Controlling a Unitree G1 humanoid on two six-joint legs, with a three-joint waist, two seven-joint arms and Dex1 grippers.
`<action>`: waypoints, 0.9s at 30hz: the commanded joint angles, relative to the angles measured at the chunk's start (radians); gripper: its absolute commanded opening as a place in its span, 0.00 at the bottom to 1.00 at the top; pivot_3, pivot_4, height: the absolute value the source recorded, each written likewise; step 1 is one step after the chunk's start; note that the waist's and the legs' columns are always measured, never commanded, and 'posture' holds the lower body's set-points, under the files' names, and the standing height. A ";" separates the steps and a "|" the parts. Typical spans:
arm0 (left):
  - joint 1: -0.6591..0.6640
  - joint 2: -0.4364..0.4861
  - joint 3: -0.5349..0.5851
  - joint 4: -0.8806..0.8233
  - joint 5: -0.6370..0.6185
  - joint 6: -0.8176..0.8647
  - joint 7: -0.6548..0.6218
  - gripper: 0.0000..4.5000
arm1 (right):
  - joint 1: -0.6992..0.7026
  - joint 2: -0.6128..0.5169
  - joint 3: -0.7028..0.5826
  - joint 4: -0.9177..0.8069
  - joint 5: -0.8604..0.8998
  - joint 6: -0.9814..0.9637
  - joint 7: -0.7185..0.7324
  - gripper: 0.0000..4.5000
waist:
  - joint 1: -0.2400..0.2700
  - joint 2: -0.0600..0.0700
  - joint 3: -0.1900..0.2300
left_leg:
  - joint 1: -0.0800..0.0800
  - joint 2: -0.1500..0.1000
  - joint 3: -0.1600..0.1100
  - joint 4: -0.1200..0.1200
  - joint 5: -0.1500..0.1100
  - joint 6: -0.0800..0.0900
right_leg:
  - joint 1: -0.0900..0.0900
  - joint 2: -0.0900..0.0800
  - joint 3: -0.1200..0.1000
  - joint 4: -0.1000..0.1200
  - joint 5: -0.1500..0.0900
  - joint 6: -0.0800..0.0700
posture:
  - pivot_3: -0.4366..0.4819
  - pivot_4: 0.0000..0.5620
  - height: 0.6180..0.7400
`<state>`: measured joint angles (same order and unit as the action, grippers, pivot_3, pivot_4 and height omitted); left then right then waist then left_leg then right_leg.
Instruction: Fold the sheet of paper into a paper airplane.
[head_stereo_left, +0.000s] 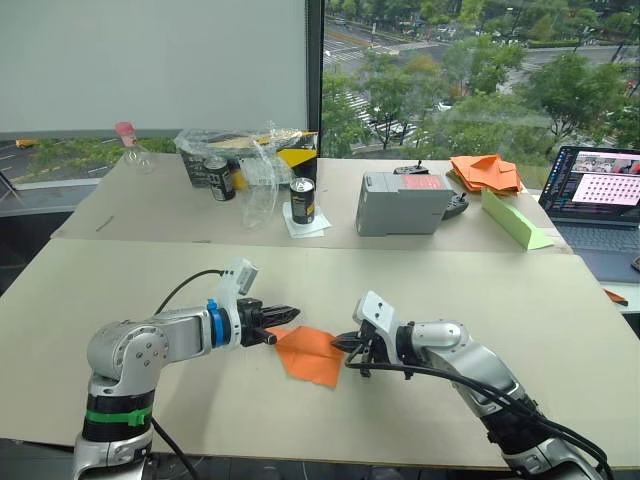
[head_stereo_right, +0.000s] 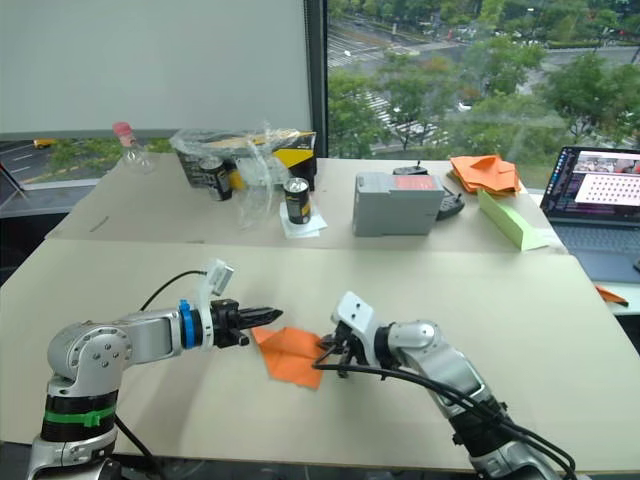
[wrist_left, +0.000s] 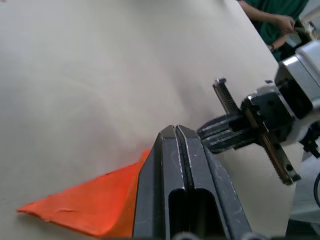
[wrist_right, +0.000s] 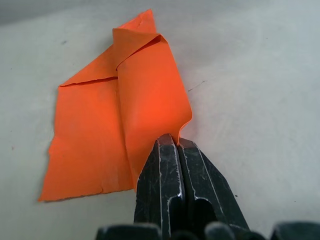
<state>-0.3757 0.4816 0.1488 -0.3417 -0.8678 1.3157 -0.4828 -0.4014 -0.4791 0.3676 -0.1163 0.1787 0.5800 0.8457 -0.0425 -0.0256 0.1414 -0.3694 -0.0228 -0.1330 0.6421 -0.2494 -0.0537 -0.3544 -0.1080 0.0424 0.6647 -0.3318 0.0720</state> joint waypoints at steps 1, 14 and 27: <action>0.034 0.050 -0.072 -0.038 0.040 -0.052 -0.038 0.00 | 0.019 -0.020 0.025 0.059 -0.046 0.025 -0.011 0.00 | 0.000 0.000 0.000 | 0.000 0.000 0.000 0.000 0.000 0.000 | 0.000 0.000 0.000 0.000 0.000 0.000 | 0.48 0.27 1.00; 0.026 0.080 -0.176 0.115 0.175 -0.208 -0.115 0.00 | 0.036 -0.024 0.011 0.035 -0.038 0.034 -0.023 0.00 | 0.001 0.000 0.000 | 0.000 0.000 0.000 -0.001 0.000 0.000 | 0.000 0.000 0.000 -0.001 0.000 0.000 | 0.48 0.27 1.00; 0.113 0.090 -0.250 0.136 0.236 -0.250 -0.148 0.00 | 0.046 -0.032 0.010 0.024 -0.040 0.029 -0.028 0.00 | 0.003 0.000 0.000 | 0.000 0.000 0.000 -0.001 -0.001 0.001 | 0.000 0.000 0.000 -0.001 0.000 0.000 | 0.48 0.27 1.00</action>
<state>-0.2888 0.5617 -0.0694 -0.2252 -0.6621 1.0628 -0.6281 -0.3822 -0.4867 0.3615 -0.1368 0.1784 0.5800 0.8277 -0.0393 -0.0253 0.1416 -0.3694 -0.0229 -0.1328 0.6414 -0.2502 -0.0524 -0.3541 -0.1079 0.0425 0.6633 -0.3319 0.0720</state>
